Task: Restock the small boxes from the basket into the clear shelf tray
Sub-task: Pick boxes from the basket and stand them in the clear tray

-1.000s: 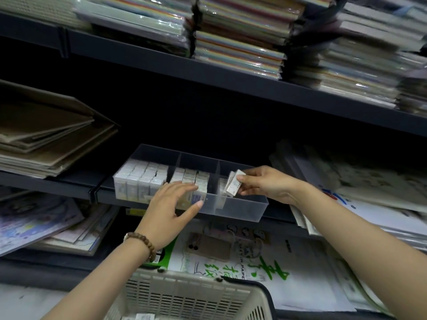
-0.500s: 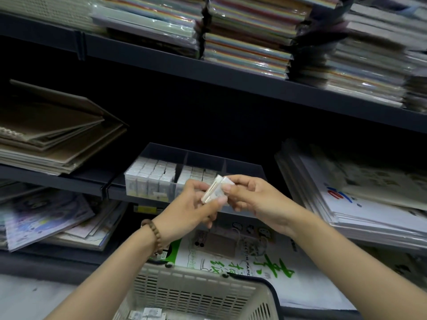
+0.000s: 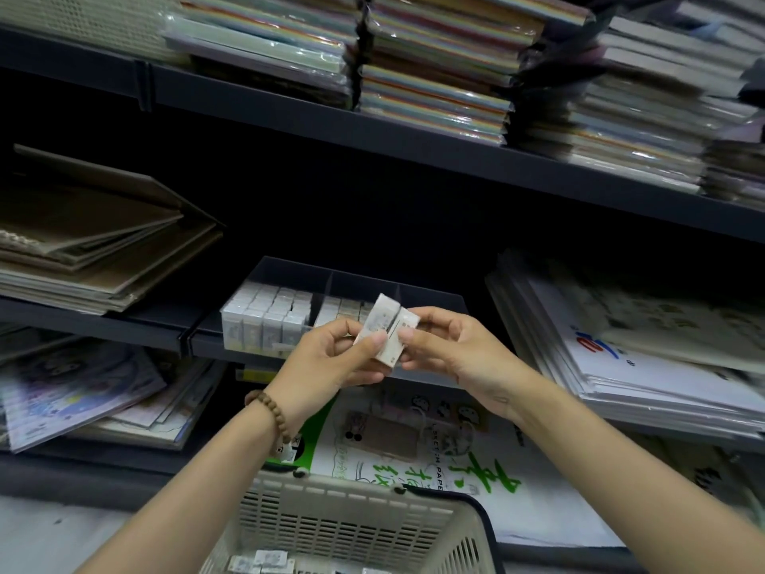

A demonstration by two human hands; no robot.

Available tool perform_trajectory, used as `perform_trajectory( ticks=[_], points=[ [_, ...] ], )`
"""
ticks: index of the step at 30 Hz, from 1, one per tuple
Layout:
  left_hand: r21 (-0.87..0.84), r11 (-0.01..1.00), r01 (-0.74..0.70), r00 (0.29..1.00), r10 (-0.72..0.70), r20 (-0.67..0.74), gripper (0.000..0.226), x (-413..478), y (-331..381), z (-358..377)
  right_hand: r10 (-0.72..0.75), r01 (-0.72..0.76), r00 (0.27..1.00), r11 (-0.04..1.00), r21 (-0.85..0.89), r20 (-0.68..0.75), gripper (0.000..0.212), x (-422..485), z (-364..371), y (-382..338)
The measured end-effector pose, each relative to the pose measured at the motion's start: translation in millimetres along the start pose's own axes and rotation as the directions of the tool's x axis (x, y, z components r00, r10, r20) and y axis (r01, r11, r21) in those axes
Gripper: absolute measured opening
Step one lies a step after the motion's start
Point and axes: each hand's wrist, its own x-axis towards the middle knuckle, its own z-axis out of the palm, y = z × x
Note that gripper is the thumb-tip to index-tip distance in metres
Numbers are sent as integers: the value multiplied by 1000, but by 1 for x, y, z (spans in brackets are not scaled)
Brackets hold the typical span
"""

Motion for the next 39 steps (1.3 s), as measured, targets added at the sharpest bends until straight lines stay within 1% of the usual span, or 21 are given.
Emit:
perform_trajectory(
  ticks=[3,6,10,11,13,15,16,21,24,26,28,30,31,33,35,39],
  points=[
    [-28,1000,4,998,-5,-61,39,1,3,-1,-13,11,997,999,-30,-80,29,5,-13,-3],
    [-33,999,0,984,-5,-176,30,4,4,-11,7,-17,984,998,-55,-177,30,15,-36,-7],
    [-18,1000,20,973,-23,-231,25,9,-2,-19,84,-115,975,983,-143,-204,35,31,-51,2],
    [13,1000,18,969,-14,-247,26,11,-5,-19,98,-135,973,976,-170,-209,36,35,-50,5],
    [191,982,-3,954,60,-294,28,13,-11,-22,109,-158,970,961,-226,-217,38,43,-47,12],
    [348,937,-18,938,137,-320,29,14,-17,-25,105,-161,971,951,-266,-214,39,49,-44,15],
    [374,927,-22,933,154,-327,28,14,-19,-27,91,-150,975,944,-293,-205,40,50,-43,15],
    [384,923,-36,925,176,-337,29,19,-25,-31,-50,-29,989,865,-501,-142,36,50,-43,20],
    [370,928,-49,930,178,-322,29,20,-28,-30,-80,10,993,781,-624,-83,28,47,-39,27],
    [357,932,-59,928,183,-324,29,20,-30,-29,-94,20,993,737,-675,-74,32,47,-37,30],
    [347,936,-64,928,184,-324,27,21,-30,-30,-106,8,987,776,-631,-117,34,48,-34,32],
    [347,935,-71,930,188,-317,27,22,-31,-30,-90,-29,976,846,-533,-196,28,49,-33,32],
    [348,935,-72,931,188,-313,28,22,-32,-30,-56,-61,971,881,-469,-231,24,50,-33,32],
    [353,933,-68,934,184,-307,28,21,-33,-31,38,-134,966,919,-370,-255,27,53,-35,28],
    [358,932,-59,935,178,-308,27,21,-33,-32,112,-198,963,911,-360,-246,31,55,-37,25],
    [354,933,-63,934,180,-309,26,22,-34,-31,193,-293,949,832,-472,-249,38,60,-35,21]
  ],
)
